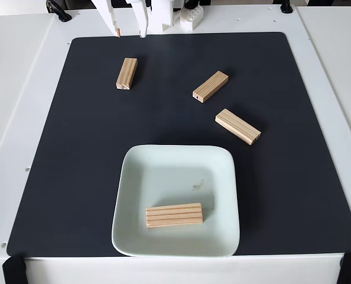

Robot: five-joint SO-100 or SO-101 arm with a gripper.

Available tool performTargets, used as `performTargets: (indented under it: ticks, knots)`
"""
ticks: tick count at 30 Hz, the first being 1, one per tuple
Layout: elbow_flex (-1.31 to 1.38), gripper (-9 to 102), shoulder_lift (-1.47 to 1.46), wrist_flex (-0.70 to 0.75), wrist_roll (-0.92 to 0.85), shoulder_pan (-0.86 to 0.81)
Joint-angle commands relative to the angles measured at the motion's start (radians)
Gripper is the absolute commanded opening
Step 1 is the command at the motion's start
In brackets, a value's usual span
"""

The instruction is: Pick up the wooden block and place them on the plate.

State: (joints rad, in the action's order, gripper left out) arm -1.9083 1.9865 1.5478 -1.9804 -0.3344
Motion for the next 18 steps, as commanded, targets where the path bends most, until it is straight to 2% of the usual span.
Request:
performTargets:
  ticks: [1,6,14,18]
  knots:
    - [0.075,30,-0.049,-0.028,-0.075,-0.058]
    - [0.078,30,-0.15,-0.167,-0.106,-0.129]
    - [-0.043,30,-0.192,-0.201,-0.089,-0.14]
    - [-0.137,31,-0.19,-0.296,-0.035,-0.138]
